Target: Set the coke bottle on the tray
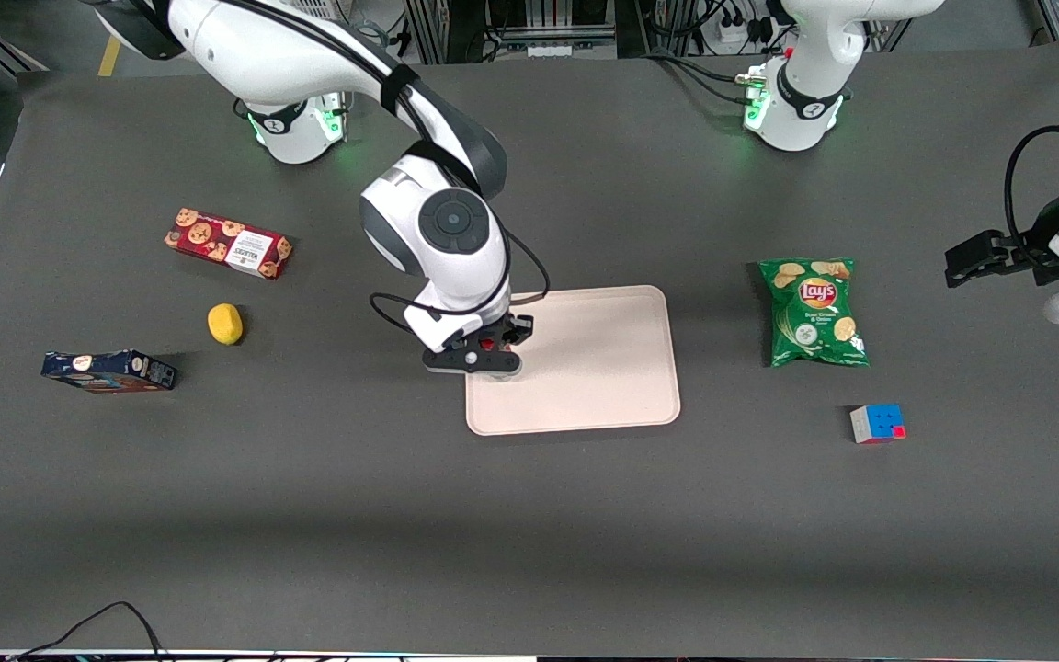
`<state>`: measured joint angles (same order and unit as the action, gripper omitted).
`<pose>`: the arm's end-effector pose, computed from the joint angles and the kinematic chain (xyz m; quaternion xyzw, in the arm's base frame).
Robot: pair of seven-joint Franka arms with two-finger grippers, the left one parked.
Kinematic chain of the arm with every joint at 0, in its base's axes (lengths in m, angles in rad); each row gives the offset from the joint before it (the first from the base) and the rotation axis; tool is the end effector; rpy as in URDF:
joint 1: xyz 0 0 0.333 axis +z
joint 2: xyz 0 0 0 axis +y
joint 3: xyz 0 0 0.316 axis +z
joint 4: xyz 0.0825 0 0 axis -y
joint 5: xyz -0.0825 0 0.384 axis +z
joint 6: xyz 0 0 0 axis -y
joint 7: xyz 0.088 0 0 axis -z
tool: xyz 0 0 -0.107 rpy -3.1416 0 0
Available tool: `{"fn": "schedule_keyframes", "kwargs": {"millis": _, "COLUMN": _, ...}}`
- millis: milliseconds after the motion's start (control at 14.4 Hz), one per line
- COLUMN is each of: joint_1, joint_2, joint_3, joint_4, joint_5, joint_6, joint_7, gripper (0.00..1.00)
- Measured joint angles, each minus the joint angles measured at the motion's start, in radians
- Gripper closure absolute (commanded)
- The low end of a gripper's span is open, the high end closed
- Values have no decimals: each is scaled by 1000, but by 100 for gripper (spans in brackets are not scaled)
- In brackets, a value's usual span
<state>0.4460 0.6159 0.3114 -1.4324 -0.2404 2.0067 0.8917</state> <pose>0.5547 0.4483 0.3447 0.9989 -0.0421 0.0108 0.0170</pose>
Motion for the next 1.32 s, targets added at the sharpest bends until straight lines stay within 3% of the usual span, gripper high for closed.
{"fn": "schedule_keyframes", "kwargs": {"millis": 277, "joint_1": 0, "joint_2": 20, "joint_3": -1, "joint_4": -11, "joint_5": -13, "joint_6": 15, "joint_7": 1, "gripper": 100}}
{"fn": "schedule_keyframes", "kwargs": {"millis": 346, "joint_1": 0, "joint_2": 20, "joint_3": -1, "joint_4": -13, "joint_5": -13, "joint_6": 16, "joint_7": 5, "gripper": 92}}
{"fn": "schedule_keyframes", "kwargs": {"millis": 415, "joint_1": 0, "joint_2": 21, "joint_3": -1, "joint_4": -16, "joint_5": -14, "joint_6": 18, "joint_7": 11, "gripper": 62}}
{"fn": "schedule_keyframes", "kwargs": {"millis": 485, "joint_1": 0, "joint_2": 22, "joint_3": -1, "joint_4": -18, "joint_5": -14, "joint_6": 20, "joint_7": 15, "gripper": 21}}
{"fn": "schedule_keyframes", "kwargs": {"millis": 554, "joint_1": 0, "joint_2": 23, "joint_3": -1, "joint_4": -19, "joint_5": -14, "joint_6": 20, "joint_7": 18, "gripper": 0}}
{"fn": "schedule_keyframes", "kwargs": {"millis": 1038, "joint_1": -9, "joint_2": 9, "joint_3": -1, "joint_4": -8, "joint_5": -14, "joint_6": 33, "joint_7": 40, "gripper": 0}}
{"fn": "schedule_keyframes", "kwargs": {"millis": 1315, "joint_1": -72, "joint_2": -133, "joint_3": 4, "joint_4": 8, "joint_5": -14, "joint_6": -55, "joint_7": 12, "gripper": 0}}
